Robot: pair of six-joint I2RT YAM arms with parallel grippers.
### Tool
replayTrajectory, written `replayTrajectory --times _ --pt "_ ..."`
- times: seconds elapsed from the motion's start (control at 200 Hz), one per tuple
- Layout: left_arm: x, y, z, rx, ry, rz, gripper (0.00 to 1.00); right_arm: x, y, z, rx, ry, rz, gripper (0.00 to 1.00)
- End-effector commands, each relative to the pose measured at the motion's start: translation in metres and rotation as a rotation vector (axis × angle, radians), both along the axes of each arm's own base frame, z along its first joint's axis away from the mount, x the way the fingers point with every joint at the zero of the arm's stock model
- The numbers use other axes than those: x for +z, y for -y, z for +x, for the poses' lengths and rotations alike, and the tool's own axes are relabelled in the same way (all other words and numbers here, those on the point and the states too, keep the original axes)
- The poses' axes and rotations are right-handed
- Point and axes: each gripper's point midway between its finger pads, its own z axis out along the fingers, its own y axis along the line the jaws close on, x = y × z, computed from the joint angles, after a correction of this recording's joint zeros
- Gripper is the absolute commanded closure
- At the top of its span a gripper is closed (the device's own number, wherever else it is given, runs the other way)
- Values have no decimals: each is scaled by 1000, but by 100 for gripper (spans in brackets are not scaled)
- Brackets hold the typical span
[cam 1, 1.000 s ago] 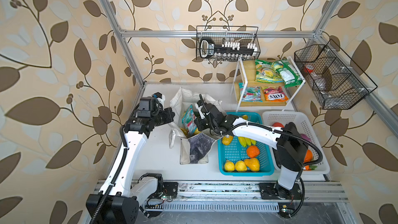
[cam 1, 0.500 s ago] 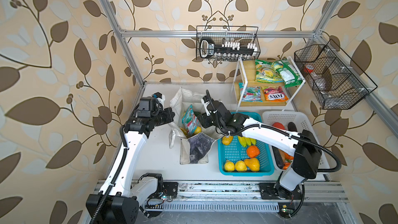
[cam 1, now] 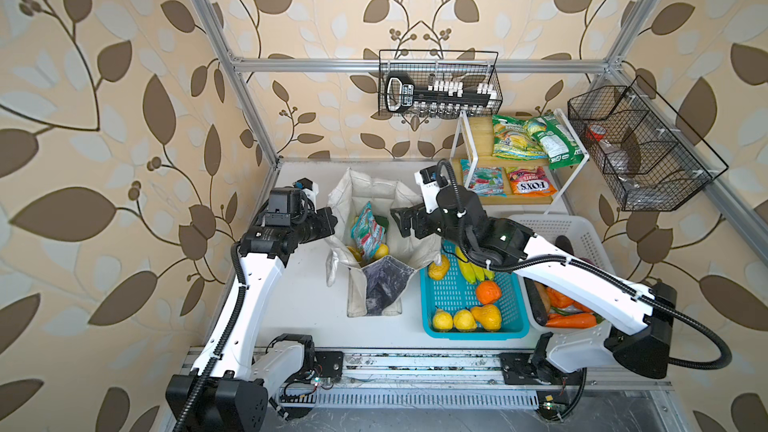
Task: Place the food into the grocery bag and tie it
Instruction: 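Lift the right gripper out of the bag and move it to the shelf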
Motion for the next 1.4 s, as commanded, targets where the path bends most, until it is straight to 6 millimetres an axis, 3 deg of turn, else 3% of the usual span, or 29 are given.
replayTrajectory --times 0.0,0.13,0.36,0.575,0.72,0.845,1.05,1.395 --pt "19 4 0 -25 71 7 100 62 62 1 -54 57 40 0" --pt "21 2 0 -20 82 12 100 99 112 6 -148 129 87 0" --pt "20 2 0 -18 77 14 100 129 192 17 -287 156 143 0" --pt "19 3 0 -24 73 8 100 123 255 31 -446 125 173 0" --pt "18 5 0 -32 69 -2 100 100 293 46 -589 69 109 1" --pt "20 5 0 -30 75 -1 100 89 310 50 -658 57 58 9" --pt "20 5 0 -31 72 -1 100 86 302 65 -581 68 58 30" --pt "17 4 0 -28 64 4 100 67 327 98 -653 1 0 31"
